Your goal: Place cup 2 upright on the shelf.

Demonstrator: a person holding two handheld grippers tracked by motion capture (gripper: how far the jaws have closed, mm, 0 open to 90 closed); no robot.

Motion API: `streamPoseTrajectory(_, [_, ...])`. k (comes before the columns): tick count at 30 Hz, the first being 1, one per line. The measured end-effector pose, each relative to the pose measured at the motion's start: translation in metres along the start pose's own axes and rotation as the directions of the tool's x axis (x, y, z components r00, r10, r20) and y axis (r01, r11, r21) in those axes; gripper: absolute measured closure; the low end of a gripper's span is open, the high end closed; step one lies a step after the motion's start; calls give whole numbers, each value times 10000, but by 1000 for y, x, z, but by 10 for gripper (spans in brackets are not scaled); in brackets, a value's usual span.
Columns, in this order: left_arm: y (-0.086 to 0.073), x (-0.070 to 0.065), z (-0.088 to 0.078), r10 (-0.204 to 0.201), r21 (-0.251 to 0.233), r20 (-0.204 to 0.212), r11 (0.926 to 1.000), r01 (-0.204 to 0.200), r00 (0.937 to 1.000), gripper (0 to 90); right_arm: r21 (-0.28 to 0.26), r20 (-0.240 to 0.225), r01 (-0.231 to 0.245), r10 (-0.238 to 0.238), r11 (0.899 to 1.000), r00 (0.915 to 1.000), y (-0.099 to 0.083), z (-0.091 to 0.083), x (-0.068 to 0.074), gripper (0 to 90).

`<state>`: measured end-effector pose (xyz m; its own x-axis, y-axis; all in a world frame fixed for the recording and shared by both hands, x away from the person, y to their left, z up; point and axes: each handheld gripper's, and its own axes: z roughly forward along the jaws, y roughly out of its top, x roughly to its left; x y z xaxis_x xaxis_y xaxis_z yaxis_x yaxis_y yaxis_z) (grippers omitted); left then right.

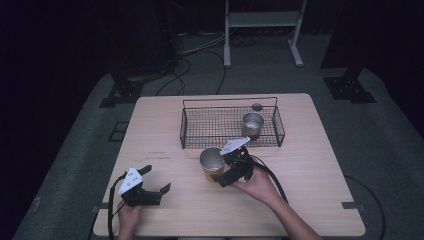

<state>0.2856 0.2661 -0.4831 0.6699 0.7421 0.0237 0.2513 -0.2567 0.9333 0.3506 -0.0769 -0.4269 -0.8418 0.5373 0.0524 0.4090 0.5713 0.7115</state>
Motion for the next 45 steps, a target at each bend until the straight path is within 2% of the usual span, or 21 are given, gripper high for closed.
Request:
streamPoseTrajectory(7, [0,0,0,0,1,-3,10000,0,10000,0,-54,27,-45,45,10000,10000,3,9,-2,13])
streamPoseTrajectory(11, [0,0,0,-3,-1,-5,10000,3,10000,0,-211,-147,-144,141,9997,9998,7,15,-2,13])
streamPoseTrajectory(19, [0,0,0,16,-17,-4,10000,-16,10000,0,-190,-200,-4,0,9998,9998,13,21,-1,16])
streamPoseTrajectory(20, [0,0,0,6,-25,-3,10000,-6,10000,0,-156,-162,87,-89,9998,9998,14,21,-1,44])
streamPoseTrajectory(24, [0,0,0,4,-38,0,10000,-4,10000,0,-178,-183,260,-263,9995,9995,15,19,0,105])
streamPoseTrajectory(29, [0,0,0,11,-27,-10,10000,-11,10000,0,-46,-245,274,-275,9996,9993,15,18,0,111])
streamPoseTrajectory(32, [0,0,0,10,-28,-8,10000,-10,10000,0,8,-512,241,-240,9997,9984,16,16,0,116])
streamPoseTrajectory(35, [0,0,0,4,-27,-10,10000,-4,10000,0,39,-504,282,-280,9996,9983,17,14,-1,134])
streamPoseTrajectory(45, [0,0,0,1,-33,-11,10000,-1,10000,0,64,-668,336,-331,9994,9972,24,-3,-4,135])
